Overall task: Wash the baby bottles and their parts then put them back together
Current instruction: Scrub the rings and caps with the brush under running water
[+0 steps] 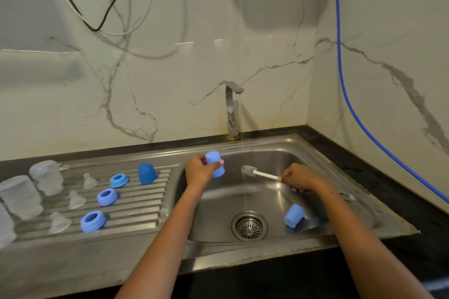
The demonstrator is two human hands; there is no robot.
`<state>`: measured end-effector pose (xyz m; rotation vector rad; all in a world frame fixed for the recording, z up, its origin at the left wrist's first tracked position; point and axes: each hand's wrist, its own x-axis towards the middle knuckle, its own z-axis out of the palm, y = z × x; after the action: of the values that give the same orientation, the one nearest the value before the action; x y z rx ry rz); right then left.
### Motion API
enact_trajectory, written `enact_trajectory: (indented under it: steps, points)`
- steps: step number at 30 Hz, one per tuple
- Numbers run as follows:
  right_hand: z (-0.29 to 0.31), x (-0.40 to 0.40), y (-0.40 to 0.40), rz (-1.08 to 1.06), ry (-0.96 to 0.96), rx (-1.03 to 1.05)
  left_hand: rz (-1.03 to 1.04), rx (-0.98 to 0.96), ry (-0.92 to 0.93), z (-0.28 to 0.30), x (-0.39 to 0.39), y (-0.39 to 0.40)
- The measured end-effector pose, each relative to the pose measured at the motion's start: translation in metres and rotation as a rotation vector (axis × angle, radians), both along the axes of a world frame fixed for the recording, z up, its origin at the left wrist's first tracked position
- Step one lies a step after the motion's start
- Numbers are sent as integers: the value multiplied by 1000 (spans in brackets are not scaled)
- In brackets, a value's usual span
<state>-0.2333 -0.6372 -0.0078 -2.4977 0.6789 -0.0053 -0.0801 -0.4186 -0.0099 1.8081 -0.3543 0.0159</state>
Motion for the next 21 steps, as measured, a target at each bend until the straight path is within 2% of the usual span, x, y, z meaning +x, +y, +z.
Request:
enact_trajectory:
  steps: [4,7,11,18,21]
  points:
    - [1,3,18,139,-130,147,53,-443,453,-9,-2,7]
    - [4,5,29,180,-262,305,8,-551,601,-14,3,12]
    - [6,8,33,260,-273,326,-6,-643,648,-20,17,19]
    - [-7,18,45,351,-269,330,-34,-561,645,-32,31,13]
    - [-12,20,52,330,-296,254,-90,-550,641,-36,31,9]
